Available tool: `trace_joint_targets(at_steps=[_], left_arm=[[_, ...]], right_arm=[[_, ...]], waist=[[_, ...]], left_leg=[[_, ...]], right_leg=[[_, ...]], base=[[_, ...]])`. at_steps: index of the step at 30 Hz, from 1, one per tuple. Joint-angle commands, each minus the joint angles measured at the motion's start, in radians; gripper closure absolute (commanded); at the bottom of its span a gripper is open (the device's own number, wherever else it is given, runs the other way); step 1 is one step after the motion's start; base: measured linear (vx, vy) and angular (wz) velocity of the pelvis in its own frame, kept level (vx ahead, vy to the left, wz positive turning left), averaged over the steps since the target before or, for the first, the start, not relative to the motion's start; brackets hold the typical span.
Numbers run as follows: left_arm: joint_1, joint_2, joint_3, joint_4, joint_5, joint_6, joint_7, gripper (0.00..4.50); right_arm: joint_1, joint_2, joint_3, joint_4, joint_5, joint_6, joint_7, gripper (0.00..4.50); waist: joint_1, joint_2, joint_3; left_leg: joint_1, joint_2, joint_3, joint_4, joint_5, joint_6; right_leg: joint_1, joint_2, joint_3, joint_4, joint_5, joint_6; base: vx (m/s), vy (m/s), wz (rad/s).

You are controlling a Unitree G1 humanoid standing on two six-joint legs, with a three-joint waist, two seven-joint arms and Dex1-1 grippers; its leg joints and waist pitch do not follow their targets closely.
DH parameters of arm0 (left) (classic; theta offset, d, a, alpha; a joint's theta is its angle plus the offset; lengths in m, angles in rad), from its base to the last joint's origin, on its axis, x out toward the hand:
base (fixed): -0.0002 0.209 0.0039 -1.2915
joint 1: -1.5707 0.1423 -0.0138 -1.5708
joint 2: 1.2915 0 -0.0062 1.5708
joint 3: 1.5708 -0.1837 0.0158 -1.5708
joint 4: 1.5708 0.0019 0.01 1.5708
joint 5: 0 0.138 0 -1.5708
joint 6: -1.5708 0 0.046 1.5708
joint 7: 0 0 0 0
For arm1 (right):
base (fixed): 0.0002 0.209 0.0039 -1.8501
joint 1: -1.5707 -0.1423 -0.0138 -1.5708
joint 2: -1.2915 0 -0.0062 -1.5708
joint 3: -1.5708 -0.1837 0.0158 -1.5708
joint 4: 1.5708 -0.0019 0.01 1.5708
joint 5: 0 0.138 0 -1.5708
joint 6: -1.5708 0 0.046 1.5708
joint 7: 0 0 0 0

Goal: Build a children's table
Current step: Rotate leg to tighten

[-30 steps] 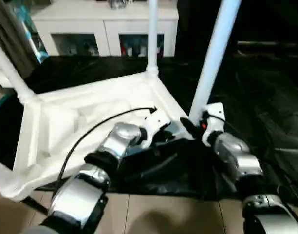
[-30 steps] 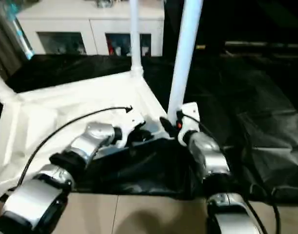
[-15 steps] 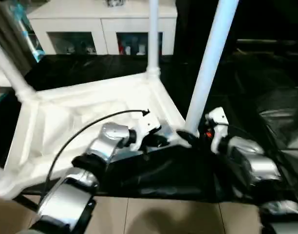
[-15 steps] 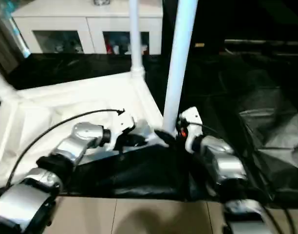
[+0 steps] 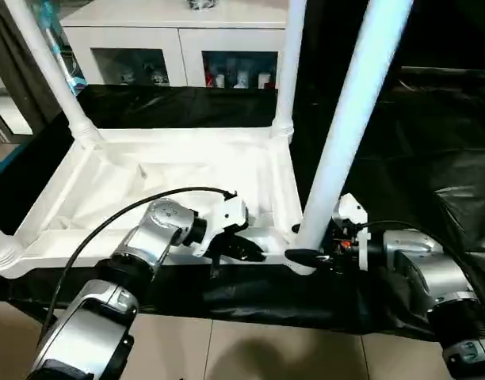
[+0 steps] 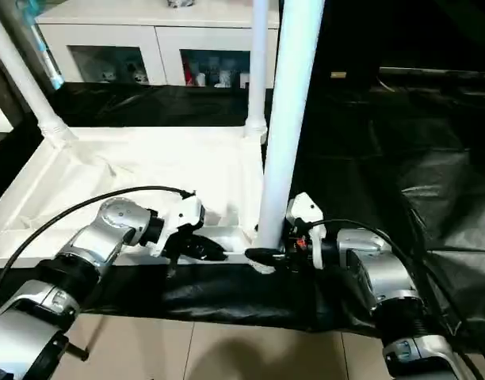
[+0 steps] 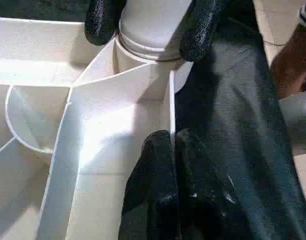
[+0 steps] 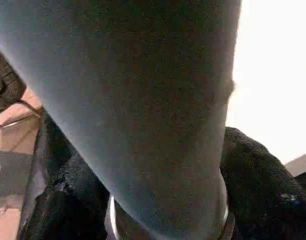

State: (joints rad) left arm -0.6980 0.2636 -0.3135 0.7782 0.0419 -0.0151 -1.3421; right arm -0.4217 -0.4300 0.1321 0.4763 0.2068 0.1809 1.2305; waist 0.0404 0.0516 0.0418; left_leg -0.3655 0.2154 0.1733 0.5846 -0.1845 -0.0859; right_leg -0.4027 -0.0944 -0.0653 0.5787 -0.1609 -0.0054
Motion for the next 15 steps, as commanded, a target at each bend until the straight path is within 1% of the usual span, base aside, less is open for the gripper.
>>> trace_joint_targets(at_steps=[1, 4, 5, 9, 10, 11, 12, 13, 14, 15], left_arm=[[0.016, -0.004, -0.034, -0.02, 0.011, 0.012, -0.026, 4.5], [0.019, -0.01, -0.032, -0.026, 0.009, 0.013, -0.016, 4.5], [0.02, -0.014, -0.029, -0.028, 0.006, 0.015, -0.008, 4.5], [0.014, -0.033, -0.014, -0.02, 0.004, 0.018, 0.038, 4.5], [0.002, -0.05, -0.002, -0.003, 0.007, 0.022, 0.084, 4.5], [-0.006, -0.062, 0.006, 0.008, 0.009, 0.025, 0.117, 4.5], [-0.011, -0.068, 0.011, 0.016, 0.011, 0.029, 0.138, 4.5], [-0.034, -0.094, 0.026, 0.049, 0.016, 0.035, 0.209, 4.5], [-0.043, -0.104, 0.031, 0.061, 0.019, 0.037, 0.235, 4.5], [-0.057, -0.121, 0.039, 0.082, 0.025, 0.034, 0.288, 4.5]], right_arm=[[0.016, 0.003, 0.031, -0.008, -0.004, 0.011, 0.017, 1.66], [0.023, 0.009, 0.037, -0.023, 0.006, 0.025, 0.018, 1.85], [0.028, 0.013, 0.036, -0.028, 0.009, 0.032, 0.015, 1.92], [0.04, 0.034, 0.023, -0.029, 0.008, 0.045, -0.031, 1.95], [0.039, 0.056, 0.009, -0.011, -0.004, 0.05, -0.096, 1.96], [0.037, 0.071, -0.001, 0.003, -0.015, 0.051, -0.143, 1.96], [0.035, 0.08, -0.007, 0.014, -0.023, 0.049, -0.174, 1.96], [0.019, 0.117, -0.034, 0.071, -0.052, 0.035, -0.307, 1.96], [0.013, 0.132, -0.045, 0.093, -0.06, 0.033, -0.356, 1.96], [0.004, 0.155, -0.065, 0.125, -0.067, 0.029, -0.429, 1.96]], waist=[[0.002, -0.013, -0.065], [0.002, -0.015, -0.066], [0.002, -0.014, -0.066], [0.003, -0.017, -0.065], [0.005, -0.016, -0.065], [0.002, -0.014, -0.059], [0.0, -0.016, -0.058], [-0.005, -0.016, -0.055], [-0.011, -0.015, -0.055], [-0.014, -0.019, -0.053]], left_leg=[[0.004, 0.011, 0.011, -0.064, -0.189, 0.101], [0.003, 0.011, 0.01, -0.064, -0.175, 0.106], [0.003, 0.01, 0.011, -0.063, -0.174, 0.107], [0.003, 0.01, 0.012, -0.062, -0.175, 0.108], [0.005, 0.011, 0.011, -0.064, -0.182, 0.104], [0.005, 0.01, 0.011, -0.067, -0.204, 0.091], [0.007, 0.01, 0.01, -0.069, -0.223, 0.081], [0.01, 0.005, 0.01, -0.07, -0.261, 0.062], [0.014, 0.003, 0.007, -0.071, -0.286, 0.04], [0.012, 0.001, 0.005, -0.074, -0.295, 0.032]], right_leg=[[0.057, -0.035, 0.026, -0.051, -0.15, -0.279], [0.058, -0.035, 0.026, -0.049, -0.139, -0.28], [0.058, -0.035, 0.026, -0.05, -0.142, -0.278], [0.057, -0.035, 0.027, -0.051, -0.151, -0.273], [0.056, -0.036, 0.026, -0.053, -0.17, -0.269], [0.052, -0.034, 0.026, -0.057, -0.21, -0.26], [0.05, -0.035, 0.026, -0.061, -0.245, -0.251], [0.047, -0.037, 0.025, -0.07, -0.327, -0.228], [0.043, -0.038, 0.025, -0.077, -0.385, -0.207], [0.047, -0.037, 0.024, -0.078, -0.406, -0.196]], base=[[0.0, 0.0, 0.0], [0.0, 0.0, 0.0], [0.0, 0.0, 0.0], [0.0, 0.0, 0.0], [0.0, 0.0, 0.0], [0.0, 0.0, 0.0], [0.0, 0.0, 0.0], [-0.055, 0.001, 0.0], [0.0, 0.0, 0.0], [0.0, 0.0, 0.0]])
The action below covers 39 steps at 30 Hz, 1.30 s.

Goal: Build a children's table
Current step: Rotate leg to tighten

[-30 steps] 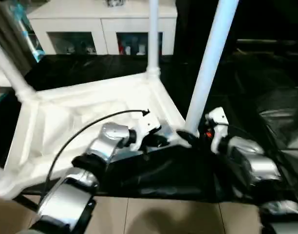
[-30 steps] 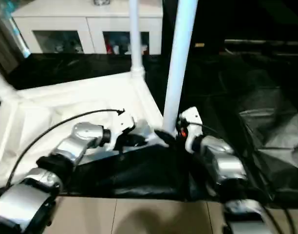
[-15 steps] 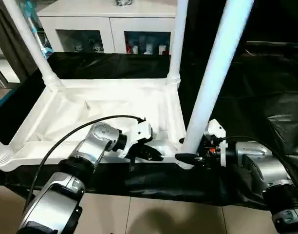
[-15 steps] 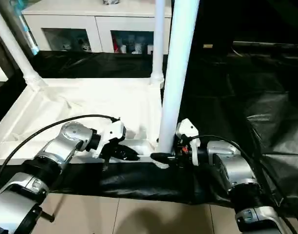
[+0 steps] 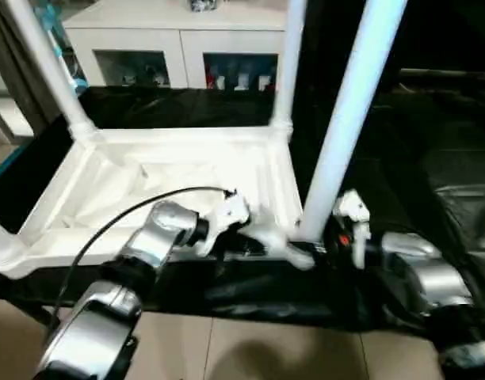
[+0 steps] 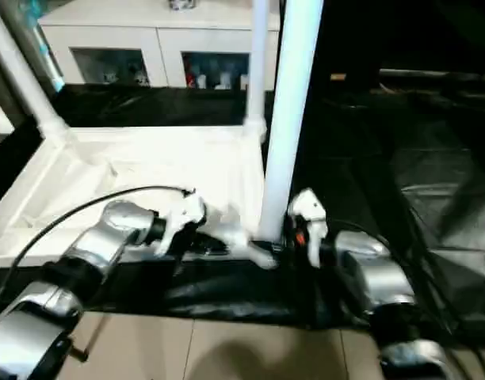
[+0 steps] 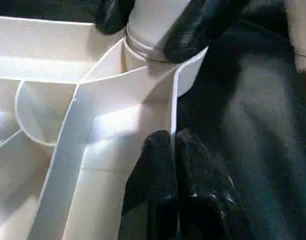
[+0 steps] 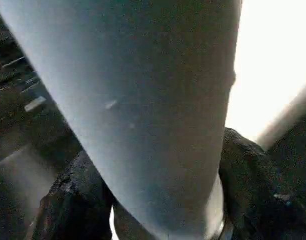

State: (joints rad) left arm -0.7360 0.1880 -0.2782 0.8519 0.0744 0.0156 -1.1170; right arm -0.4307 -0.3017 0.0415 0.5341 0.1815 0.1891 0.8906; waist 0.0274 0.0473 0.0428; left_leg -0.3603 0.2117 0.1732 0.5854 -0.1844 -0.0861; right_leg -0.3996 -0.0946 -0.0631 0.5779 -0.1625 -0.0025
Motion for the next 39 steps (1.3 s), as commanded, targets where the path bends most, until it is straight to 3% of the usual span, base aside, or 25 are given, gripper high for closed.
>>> trace_joint_targets(at_steps=[1, 4, 6, 9, 10, 12, 15, 16, 19, 26, 30, 32, 35, 39], left_arm=[[-0.035, -0.065, 0.011, 0.031, -0.001, 0.006, 0.115, 4.5], [-0.071, -0.111, 0.015, 0.09, 0.022, -0.01, 0.241, 4.5], [-0.09, -0.15, 0.018, 0.123, 0.027, -0.013, 0.303, 4.5], [-0.097, -0.165, 0.019, 0.136, 0.029, -0.017, 0.3, 4.5], [-0.099, -0.168, 0.019, 0.142, 0.032, -0.021, 0.301, 4.5], [-0.097, -0.165, 0.014, 0.143, 0.031, -0.031, 0.273, 4.5], [-0.083, -0.136, -0.002, 0.128, 0.022, -0.058, 0.182, 4.5], [-0.079, -0.128, -0.006, 0.122, 0.019, -0.064, 0.157, 4.5], [-0.057, -0.094, -0.024, 0.091, 0.017, -0.083, 0.061, 4.5], [-0.009, 0.003, -0.058, 0.017, 0.013, -0.089, -0.14, 4.5], [0.009, 0.052, -0.075, -0.009, 0.019, -0.098, -0.216, 4.5], [0.014, 0.065, -0.08, -0.016, 0.02, -0.093, -0.234, 4.5], [0.021, 0.083, -0.083, -0.034, 0.016, -0.083, -0.256, 4.5], [0.027, 0.091, -0.082, -0.052, 0.012, -0.071, -0.268, 4.5]], right_arm=[[0.004, 0.05, 0.008, 0.096, -0.047, 0.019, -0.163, 1.96], [-0.02, 0.102, -0.02, 0.147, -0.066, 0.032, -0.321, 1.96], [-0.043, 0.155, -0.04, 0.175, -0.062, 0.044, -0.404, 1.96], [-0.058, 0.181, -0.026, 0.192, -0.064, 0.006, -0.383, 1.96], [-0.063, 0.188, -0.023, 0.198, -0.063, -0.01, -0.373, 1.4], [-0.066, 0.194, -0.025, 0.182, -0.035, -0.007, -0.322, 1.26], [-0.054, 0.154, 0.003, 0.133, -0.013, -0.002, -0.189, 1.06], [-0.05, 0.14, 0.014, 0.123, -0.019, -0.009, -0.164, 0.91], [-0.028, 0.084, 0.042, 0.076, -0.014, -0.017, -0.058, 0.79], [0.014, -0.053, 0.068, -0.013, 0.017, -0.022, 0.19, 0.79], [0.031, -0.113, 0.087, -0.06, 0.028, -0.006, 0.293, 0.79], [0.031, -0.123, 0.091, -0.068, 0.031, 0.002, 0.313, 0.79], [0.024, -0.139, 0.098, -0.068, 0.032, 0.01, 0.346, 1.17], [0.021, -0.143, 0.103, -0.071, 0.04, 0.019, 0.367, 1.55]], waist=[[-0.007, -0.014, -0.051], [-0.019, -0.004, -0.05], [-0.031, -0.007, -0.049], [-0.033, -0.004, -0.047], [-0.035, -0.005, -0.048], [-0.034, -0.006, -0.049], [-0.032, -0.004, -0.052], [-0.028, -0.011, -0.056], [-0.024, -0.013, -0.061], [0.003, -0.006, -0.071], [0.016, -0.005, -0.072], [0.017, -0.005, -0.067], [0.016, -0.006, -0.064], [0.018, -0.009, -0.065]], left_leg=[[0.003, 0.005, 0.0, -0.079, -0.312, 0.025], [0.011, -0.003, -0.003, -0.077, -0.365, 0.024], [0.012, -0.008, -0.002, -0.074, -0.391, 0.026], [0.013, -0.01, -0.005, -0.073, -0.411, 0.039], [0.012, -0.01, -0.006, -0.073, -0.418, 0.043], [0.01, -0.009, -0.007, -0.074, -0.416, 0.047], [0.001, -0.003, -0.009, -0.08, -0.394, 0.059], [0.0, 0.0, -0.008, -0.08, -0.375, 0.066], [-0.012, 0.005, -0.003, -0.077, -0.292, 0.089], [-0.008, 0.013, 0.008, -0.06, -0.139, 0.151], [-0.001, 0.016, 0.009, -0.06, -0.131, 0.155], [0.0, 0.016, 0.01, -0.064, -0.17, 0.136], [0.002, 0.015, 0.011, -0.067, -0.219, 0.105], [0.002, 0.016, 0.011, -0.066, -0.205, 0.096]], right_leg=[[0.045, -0.037, 0.02, -0.081, -0.436, -0.178], [0.037, -0.034, 0.016, -0.094, -0.503, -0.147], [0.029, -0.032, 0.013, -0.105, -0.547, -0.13], [0.028, -0.033, 0.006, -0.116, -0.597, -0.104], [0.026, -0.034, 0.004, -0.117, -0.604, -0.101], [0.028, -0.033, 0.003, -0.117, -0.594, -0.1], [0.036, -0.034, 0.009, -0.105, -0.518, -0.128], [0.038, -0.035, 0.013, -0.098, -0.467, -0.149], [0.05, -0.035, 0.019, -0.079, -0.302, -0.213], [0.057, -0.035, 0.02, -0.046, -0.048, -0.306], [0.057, -0.034, 0.021, -0.039, -0.015, -0.318], [0.056, -0.035, 0.021, -0.045, -0.074, -0.308], [0.054, -0.035, 0.023, -0.053, -0.154, -0.29], [0.055, -0.035, 0.024, -0.052, -0.152, -0.287]], base=[[-0.051, 0.016, -0.07], [-0.017, 0.005, -0.02], [0.0, 0.0, 0.0], [0.0, 0.0, 0.0], [0.0, 0.0, 0.0], [0.0, 0.0, 0.0], [0.0, 0.0, 0.0], [0.0, 0.0, 0.0], [0.0, 0.0, 0.0], [0.025, -0.005, 0.01], [0.0, 0.0, 0.0], [0.0, 0.0, 0.0], [0.0, 0.0, 0.0], [0.0, 0.0, 0.0]])
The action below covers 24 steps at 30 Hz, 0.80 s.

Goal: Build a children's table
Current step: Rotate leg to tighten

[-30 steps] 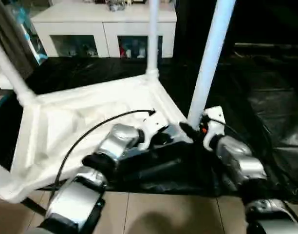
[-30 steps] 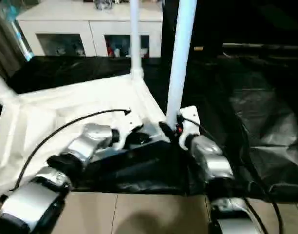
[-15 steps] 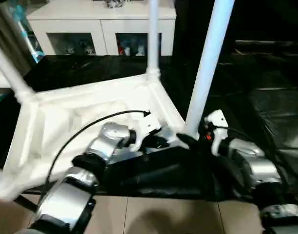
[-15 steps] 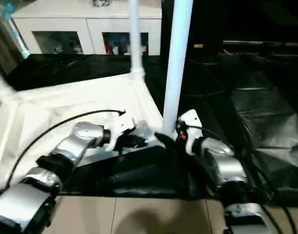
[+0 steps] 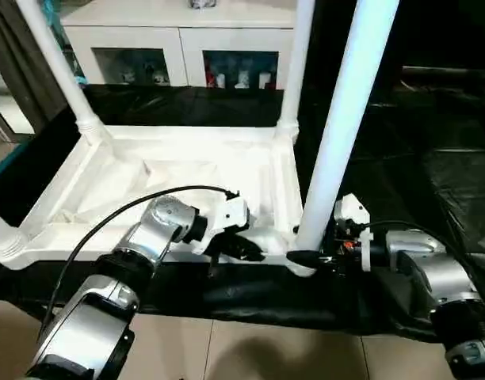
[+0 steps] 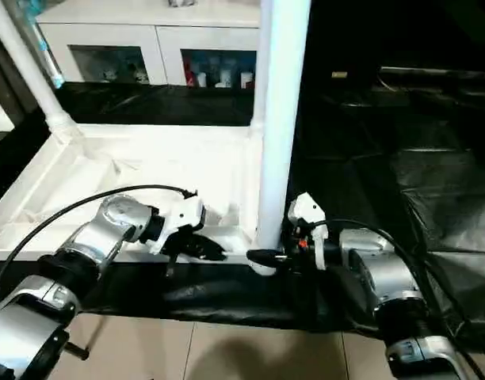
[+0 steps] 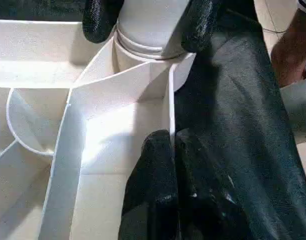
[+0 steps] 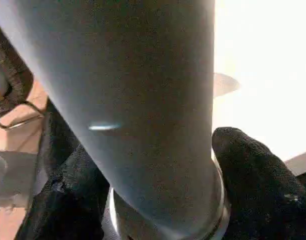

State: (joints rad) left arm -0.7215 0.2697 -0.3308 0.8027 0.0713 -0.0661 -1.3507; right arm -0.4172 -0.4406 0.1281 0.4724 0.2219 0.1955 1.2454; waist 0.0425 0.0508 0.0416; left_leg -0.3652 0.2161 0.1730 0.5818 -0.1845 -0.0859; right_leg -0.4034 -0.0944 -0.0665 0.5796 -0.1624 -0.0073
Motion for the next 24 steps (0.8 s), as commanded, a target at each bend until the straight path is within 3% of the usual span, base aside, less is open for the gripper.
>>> trace_joint_targets(at_steps=[1, 9, 11, 13, 15, 16, 17, 19, 20, 21, 24], left_arm=[[0.016, 0.013, -0.03, -0.011, 0.013, 0.016, -0.038, 4.5], [0.011, -0.012, -0.014, -0.008, 0.013, 0.03, 0.037, 4.5], [-0.009, -0.034, 0.0, 0.023, 0.027, 0.04, 0.119, 4.5], [-0.035, -0.066, 0.022, 0.062, 0.032, 0.047, 0.213, 4.5], [-0.066, -0.108, 0.044, 0.103, 0.033, 0.062, 0.317, 4.5], [-0.077, -0.122, 0.049, 0.116, 0.035, 0.066, 0.354, 4.5], [-0.09, -0.146, 0.056, 0.134, 0.036, 0.071, 0.405, 4.5], [-0.113, -0.202, 0.072, 0.17, 0.034, 0.076, 0.51, 4.5], [-0.115, -0.21, 0.073, 0.174, 0.034, 0.076, 0.521, 4.5], [-0.118, -0.225, 0.075, 0.18, 0.035, 0.073, 0.538, 4.5], [-0.118, -0.244, 0.073, 0.183, 0.037, 0.059, 0.537, 4.5]], right_arm=[[0.009, -0.001, 0.02, -0.016, 0.008, 0.022, 0.02, 1.58], [0.037, 0.041, 0.015, -0.031, 0.004, 0.058, -0.06, 1.92], [0.037, 0.079, -0.004, 0.002, -0.028, 0.047, -0.181, 1.92], [0.021, 0.127, -0.036, 0.066, -0.061, 0.033, -0.341, 1.94], [0.005, 0.182, -0.08, 0.128, -0.069, 0.028, -0.496, 1.96], [0.001, 0.202, -0.094, 0.145, -0.071, 0.024, -0.547, 1.96], [-0.007, 0.232, -0.117, 0.17, -0.066, 0.026, -0.617, 1.96], [-0.037, 0.301, -0.157, 0.228, -0.06, 0.019, -0.766, 1.96], [-0.041, 0.311, -0.159, 0.234, -0.059, 0.018, -0.781, 1.96], [-0.051, 0.328, -0.152, 0.245, -0.068, 0.006, -0.794, 1.96], [-0.068, 0.361, -0.139, 0.248, -0.059, -0.021, -0.749, 1.96]], waist=[[0.003, -0.012, -0.065], [0.002, -0.012, -0.068], [0.0, -0.011, -0.063], [-0.008, -0.012, -0.054], [-0.021, -0.013, -0.05], [-0.022, -0.014, -0.049], [-0.028, -0.008, -0.048], [-0.037, -0.01, -0.048], [-0.044, -0.012, -0.048], [-0.046, -0.005, -0.048], [-0.051, -0.01, -0.05]], left_leg=[[0.005, 0.011, 0.011, -0.063, -0.195, 0.097], [0.003, 0.01, 0.011, -0.058, -0.157, 0.112], [0.004, 0.009, 0.011, -0.061, -0.178, 0.095], [0.011, 0.003, 0.01, -0.069, -0.27, 0.05], [0.012, 0.0, 0.003, -0.074, -0.31, 0.018], [0.012, -0.001, 0.0, -0.076, -0.325, 0.015], [0.017, -0.003, -0.001, -0.076, -0.356, 0.013], [0.02, -0.007, -0.003, -0.075, -0.382, 0.013], [0.019, -0.009, -0.006, -0.074, -0.398, 0.016], [0.018, -0.011, -0.007, -0.073, -0.402, 0.019], [0.014, -0.012, -0.006, -0.073, -0.407, 0.041]], right_leg=[[0.06, -0.035, 0.026, -0.052, -0.147, -0.28], [0.06, -0.034, 0.026, -0.045, -0.093, -0.287], [0.055, -0.035, 0.026, -0.052, -0.147, -0.275], [0.048, -0.038, 0.025, -0.072, -0.339, -0.224], [0.048, -0.036, 0.024, -0.081, -0.432, -0.179], [0.049, -0.036, 0.021, -0.085, -0.456, -0.166], [0.042, -0.036, 0.021, -0.093, -0.491, -0.15], [0.036, -0.035, 0.018, -0.099, -0.522, -0.138], [0.036, -0.035, 0.014, -0.103, -0.543, -0.131], [0.037, -0.034, 0.013, -0.104, -0.55, -0.126], [0.037, -0.034, 0.011, -0.111, -0.542, -0.119]], base=[[0.0, 0.0, 0.0], [0.0, 0.0, 0.0], [0.0, 0.0, 0.0], [-0.026, -0.001, 0.0], [0.0, 0.0, 0.0], [0.0, 0.0, 0.0], [-0.058, 0.022, -0.07], [-0.032, 0.012, -0.02], [0.0, 0.0, 0.0], [0.0, 0.0, 0.0], [0.0, 0.0, 0.0]])
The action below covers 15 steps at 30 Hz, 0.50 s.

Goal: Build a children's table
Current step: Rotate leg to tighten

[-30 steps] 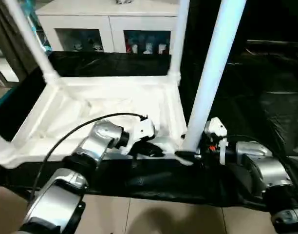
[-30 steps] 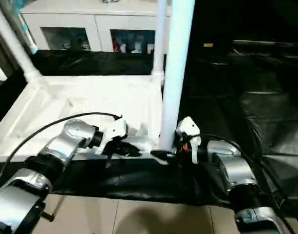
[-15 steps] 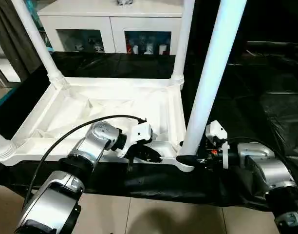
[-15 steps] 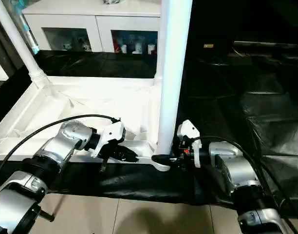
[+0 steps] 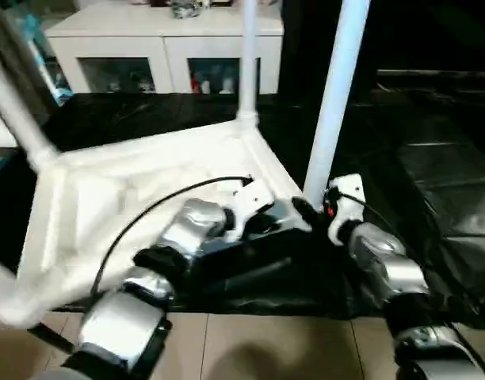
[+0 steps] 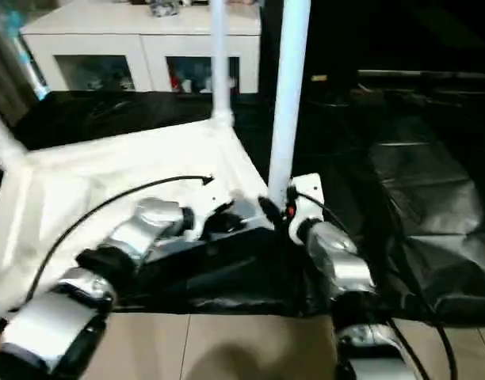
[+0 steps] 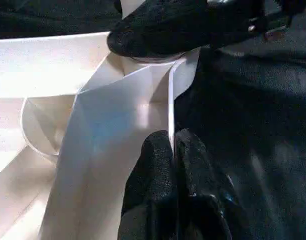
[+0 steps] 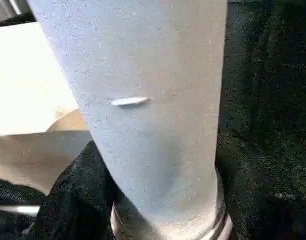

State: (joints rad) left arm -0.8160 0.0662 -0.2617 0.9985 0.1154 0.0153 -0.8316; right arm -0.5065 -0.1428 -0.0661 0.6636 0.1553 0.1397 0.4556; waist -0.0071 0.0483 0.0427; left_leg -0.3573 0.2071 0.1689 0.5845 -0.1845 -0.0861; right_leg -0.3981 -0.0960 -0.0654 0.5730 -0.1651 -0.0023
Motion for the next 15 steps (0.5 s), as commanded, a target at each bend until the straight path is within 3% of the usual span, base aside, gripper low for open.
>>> trace_joint_targets(at_steps=[1, 4, 5, 6, 9, 11, 14, 15], left_arm=[[-0.018, -0.042, 0.001, -0.017, -0.008, -0.034, -0.009, 4.5], [-0.01, -0.032, -0.003, -0.022, -0.014, -0.051, -0.053, 4.5], [0.0, -0.016, -0.01, -0.032, -0.015, -0.057, -0.087, 4.5], [0.003, -0.009, -0.013, -0.033, -0.016, -0.066, -0.101, 4.5], [0.022, 0.029, -0.031, -0.05, -0.02, -0.083, -0.183, 4.5], [0.037, 0.062, -0.045, -0.066, -0.017, -0.098, -0.244, 4.5], [0.055, 0.106, -0.056, -0.088, -0.017, -0.106, -0.339, 4.5], [0.058, 0.114, -0.058, -0.093, -0.018, -0.105, -0.356, 4.5]], right_arm=[[0.011, 0.073, 0.056, 0.049, 0.023, 0.03, 0.082, 1.41], [0.004, 0.063, 0.068, 0.035, 0.033, 0.037, 0.148, 1.21], [0.008, 0.039, 0.087, 0.02, 0.025, 0.037, 0.196, 0.98], [0.01, 0.026, 0.097, 0.016, 0.018, 0.031, 0.214, 0.89], [0.035, -0.046, 0.136, -0.037, 0.022, 0.034, 0.343, 0.83], [0.064, -0.105, 0.159, -0.097, 0.037, 0.046, 0.458, 0.83], [0.095, -0.18, 0.172, -0.159, 0.057, 0.061, 0.579, 0.83], [0.1, -0.193, 0.173, -0.169, 0.062, 0.064, 0.599, 0.83]], waist=[[-0.002, -0.01, -0.051], [0.0, -0.009, -0.053], [-0.001, -0.01, -0.055], [-0.002, -0.019, -0.057], [0.002, -0.013, -0.061], [0.011, -0.014, -0.065], [0.022, -0.011, -0.069], [0.03, -0.01, -0.07]], left_leg=[[0.005, -0.003, -0.001, -0.076, -0.402, 0.05], [0.001, 0.0, -0.001, -0.077, -0.38, 0.06], [-0.005, 0.003, -0.002, -0.079, -0.358, 0.065], [-0.009, 0.003, -0.001, -0.079, -0.344, 0.069], [-0.012, 0.007, 0.002, -0.074, -0.286, 0.086], [-0.011, 0.011, 0.006, -0.067, -0.233, 0.117], [-0.015, 0.013, 0.008, -0.063, -0.169, 0.139], [-0.011, 0.016, 0.01, -0.059, -0.147, 0.15]], right_leg=[[0.03, -0.032, 0.011, -0.104, -0.531, -0.129], [0.035, -0.033, 0.013, -0.098, -0.491, -0.146], [0.041, -0.033, 0.016, -0.09, -0.433, -0.167], [0.045, -0.033, 0.016, -0.087, -0.411, -0.173], [0.049, -0.037, 0.021, -0.075, -0.319, -0.217], [0.054, -0.037, 0.024, -0.066, -0.224, -0.246], [0.061, -0.034, 0.021, -0.053, -0.136, -0.272], [0.057, -0.032, 0.022, -0.046, -0.084, -0.289]], base=[[0.0, 0.0, 0.0], [0.0, 0.0, 0.0], [0.0, 0.0, 0.0], [0.0, 0.0, 0.0], [0.0, 0.0, 0.0], [0.053, -0.011, 0.02], [0.055, -0.013, 0.01], [0.0, 0.0, 0.0]])
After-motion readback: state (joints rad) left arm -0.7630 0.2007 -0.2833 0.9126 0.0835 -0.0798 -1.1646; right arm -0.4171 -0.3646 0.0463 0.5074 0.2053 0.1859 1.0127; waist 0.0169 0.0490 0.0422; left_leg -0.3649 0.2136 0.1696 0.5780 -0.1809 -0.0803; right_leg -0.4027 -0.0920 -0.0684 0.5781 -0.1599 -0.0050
